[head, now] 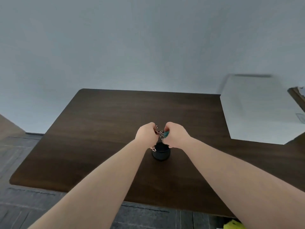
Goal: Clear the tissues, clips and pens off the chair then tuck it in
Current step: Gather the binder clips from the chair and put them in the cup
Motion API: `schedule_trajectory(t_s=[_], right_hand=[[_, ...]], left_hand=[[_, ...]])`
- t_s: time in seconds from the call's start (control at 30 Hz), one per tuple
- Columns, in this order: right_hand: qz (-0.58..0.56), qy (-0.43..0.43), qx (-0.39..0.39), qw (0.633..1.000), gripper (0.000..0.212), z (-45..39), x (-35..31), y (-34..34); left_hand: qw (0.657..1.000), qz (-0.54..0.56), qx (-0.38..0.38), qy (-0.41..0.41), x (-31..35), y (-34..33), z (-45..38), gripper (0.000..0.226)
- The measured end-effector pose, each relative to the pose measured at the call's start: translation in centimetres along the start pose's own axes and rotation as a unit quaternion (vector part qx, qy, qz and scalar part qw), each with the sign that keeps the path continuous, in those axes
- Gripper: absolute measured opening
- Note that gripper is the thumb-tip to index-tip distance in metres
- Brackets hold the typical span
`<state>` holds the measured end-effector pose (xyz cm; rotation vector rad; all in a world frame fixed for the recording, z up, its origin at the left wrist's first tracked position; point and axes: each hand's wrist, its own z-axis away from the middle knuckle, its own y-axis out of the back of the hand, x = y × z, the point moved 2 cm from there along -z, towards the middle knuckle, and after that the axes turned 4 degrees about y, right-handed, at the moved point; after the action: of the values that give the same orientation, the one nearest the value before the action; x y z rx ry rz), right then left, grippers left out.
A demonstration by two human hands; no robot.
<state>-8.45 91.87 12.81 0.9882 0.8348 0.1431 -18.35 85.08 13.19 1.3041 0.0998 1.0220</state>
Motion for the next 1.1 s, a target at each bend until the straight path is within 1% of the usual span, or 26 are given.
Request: schedule_trajectory(t_s=[0.07,0.23,0.33,0.4,0.47,0.57,0.67,0.8,0.9,1.1], right_hand=[[0.0,-0.007,-0.012,1.0,0.034,-0.7,0.0,-0.7],[0.016,-0.021,-0.023,0.999,0.028,-1.4,0.3,-1.7],[0.027,-0.02,-0.029,0.999,0.023,-1.7,0.6,-1.6],[0.03,-0.014,-0.026,0.999,0.021,-1.9,0.8,-1.3],[0.025,-0.011,-0.024,0.999,0.023,-2.0,0.9,-1.0],[0.011,-0.013,-0.026,1.0,0.026,-2.1,1.2,-0.7],[0.003,-0.014,-0.023,1.0,0.023,-2.0,1.5,-0.7],[-0.009,-0.004,-0.014,1.0,0.025,-2.0,1.8,-0.8],[0.004,0.011,-0.017,1.0,0.03,-2.1,1.9,-0.8],[0.026,0.031,-0.048,0.998,0.05,-2.0,1.6,-1.2]], left_hand=[[1.0,0.014,0.01,0.017,-0.1,-0.4,-0.3,0.005],[0.996,0.069,0.037,0.046,-0.6,-2.0,-0.5,0.002],[0.993,0.086,0.071,0.04,-0.5,-2.4,-0.7,0.01],[0.99,0.098,0.093,0.029,-0.2,-2.5,-0.8,0.01],[0.988,0.105,0.111,0.023,0.1,-2.6,-0.8,0.01],[0.985,0.11,0.132,0.017,0.4,-3.0,-0.9,0.016],[0.984,0.107,0.144,0.007,0.6,-3.4,-0.8,0.018],[0.983,0.106,0.152,-0.003,0.4,-3.9,-0.7,0.016],[0.984,0.095,0.149,-0.013,0.2,-4.2,-0.6,0.014],[0.994,0.023,0.106,-0.026,-0.5,-4.0,-0.2,0.015]])
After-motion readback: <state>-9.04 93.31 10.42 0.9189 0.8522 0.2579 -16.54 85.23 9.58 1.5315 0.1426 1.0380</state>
